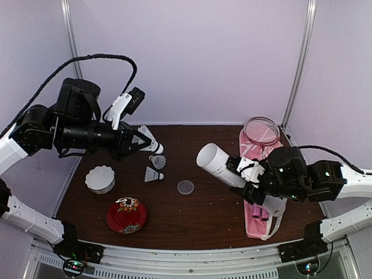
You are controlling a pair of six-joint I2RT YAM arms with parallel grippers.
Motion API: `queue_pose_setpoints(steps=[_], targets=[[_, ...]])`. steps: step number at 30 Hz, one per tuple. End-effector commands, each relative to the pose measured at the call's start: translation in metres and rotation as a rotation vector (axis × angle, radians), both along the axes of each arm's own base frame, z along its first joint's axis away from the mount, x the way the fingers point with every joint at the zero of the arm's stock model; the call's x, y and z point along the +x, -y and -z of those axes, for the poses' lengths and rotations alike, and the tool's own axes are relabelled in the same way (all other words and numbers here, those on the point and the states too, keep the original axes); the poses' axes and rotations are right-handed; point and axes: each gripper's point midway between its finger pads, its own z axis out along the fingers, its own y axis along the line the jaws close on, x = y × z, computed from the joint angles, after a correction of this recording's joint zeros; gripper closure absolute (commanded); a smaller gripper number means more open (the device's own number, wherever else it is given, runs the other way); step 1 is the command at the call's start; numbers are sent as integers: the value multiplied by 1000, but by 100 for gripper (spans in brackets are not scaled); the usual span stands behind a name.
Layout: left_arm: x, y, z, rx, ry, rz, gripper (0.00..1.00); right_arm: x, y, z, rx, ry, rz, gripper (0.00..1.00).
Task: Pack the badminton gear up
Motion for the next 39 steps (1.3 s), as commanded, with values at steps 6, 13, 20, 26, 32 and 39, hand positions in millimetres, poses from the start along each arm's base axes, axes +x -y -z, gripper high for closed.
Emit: queue_pose_setpoints(steps=[6, 13, 20, 26, 32, 39], targets=[[-18, 51, -73, -43, 241, 347, 100, 2, -22, -28, 153, 7, -24, 50], [-27, 76, -81, -37, 255, 480, 100, 5, -41, -30, 216, -29, -36, 50], [-26, 83, -64, 25, 212, 506, 100, 5, -52, -36, 293, -33, -63, 50], [-20, 90, -52, 59, 192, 499, 100, 4, -59, -42, 329, -20, -85, 50], [-22, 95, -62, 35, 205, 514, 100, 5, -56, -48, 296, -14, -85, 50], [-27, 106, -58, 34, 181, 568, 92, 1, -48, -58, 288, -13, -83, 50]])
